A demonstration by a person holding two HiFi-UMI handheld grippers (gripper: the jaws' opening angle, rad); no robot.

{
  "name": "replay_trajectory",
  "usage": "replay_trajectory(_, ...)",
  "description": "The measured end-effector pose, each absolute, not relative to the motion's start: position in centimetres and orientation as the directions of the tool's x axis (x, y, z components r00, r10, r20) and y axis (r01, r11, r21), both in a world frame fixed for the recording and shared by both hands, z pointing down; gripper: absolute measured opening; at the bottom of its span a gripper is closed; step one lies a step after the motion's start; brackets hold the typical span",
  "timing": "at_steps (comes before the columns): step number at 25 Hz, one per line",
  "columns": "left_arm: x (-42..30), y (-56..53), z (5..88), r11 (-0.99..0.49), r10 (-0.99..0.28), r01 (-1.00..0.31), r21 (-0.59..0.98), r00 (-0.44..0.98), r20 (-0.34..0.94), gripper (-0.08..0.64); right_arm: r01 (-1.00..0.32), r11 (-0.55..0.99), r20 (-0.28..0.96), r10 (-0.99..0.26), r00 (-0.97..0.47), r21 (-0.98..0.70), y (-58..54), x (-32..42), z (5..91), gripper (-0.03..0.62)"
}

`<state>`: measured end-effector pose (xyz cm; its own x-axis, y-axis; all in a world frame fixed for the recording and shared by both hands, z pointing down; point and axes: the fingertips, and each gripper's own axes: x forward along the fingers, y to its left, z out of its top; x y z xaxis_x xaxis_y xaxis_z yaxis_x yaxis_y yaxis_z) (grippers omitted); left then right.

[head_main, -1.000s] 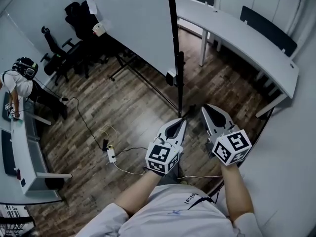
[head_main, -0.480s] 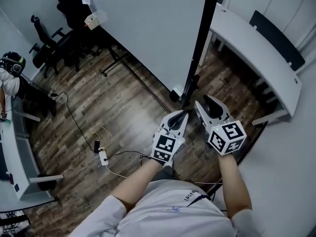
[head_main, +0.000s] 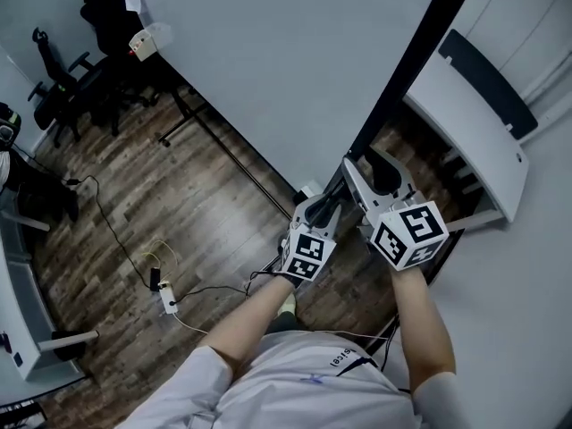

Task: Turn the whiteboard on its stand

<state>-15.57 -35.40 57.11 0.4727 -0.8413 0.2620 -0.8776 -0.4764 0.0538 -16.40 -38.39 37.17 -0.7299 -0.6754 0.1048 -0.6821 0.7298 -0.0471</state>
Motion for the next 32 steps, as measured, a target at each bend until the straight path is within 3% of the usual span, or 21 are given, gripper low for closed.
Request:
replay_trajectory(3,-15.7,-35.9,57.0,-0.48,-0.851,-0.877,0.027,0.473,0.227,0.11,-0.652,0.756,0.075,-0.648,-0.758,-0.058,-39.0,-17.3,35.1,0.153)
replay_trajectory(6,-15.4,-36.2,56.8,-0.478,-0.858,-0.878,0.022,0.472,0.204,0.11,-0.629,0.777,0.068,-0.626,-0.777,-0.042,-39.2,-17.4,34.4,0.084)
replay_trajectory(23,-10.9,-34.4,57.3,-0.504,-0.834,-0.863,0.036,0.497,0.241,0.092,-0.618,0.785,0.071,-0.615,-0.785,-0.035,-37.6,-13.1,34.9,0.081)
replay_trajectory(32,-4.9,-33.0,56.6,-0.548,-0.81,-0.836,0.029,0.539,0.23,0.091,-0.589,0.807,0.067,-0.587,-0.807,-0.023,-36.0,-7.3,34.6,0.081)
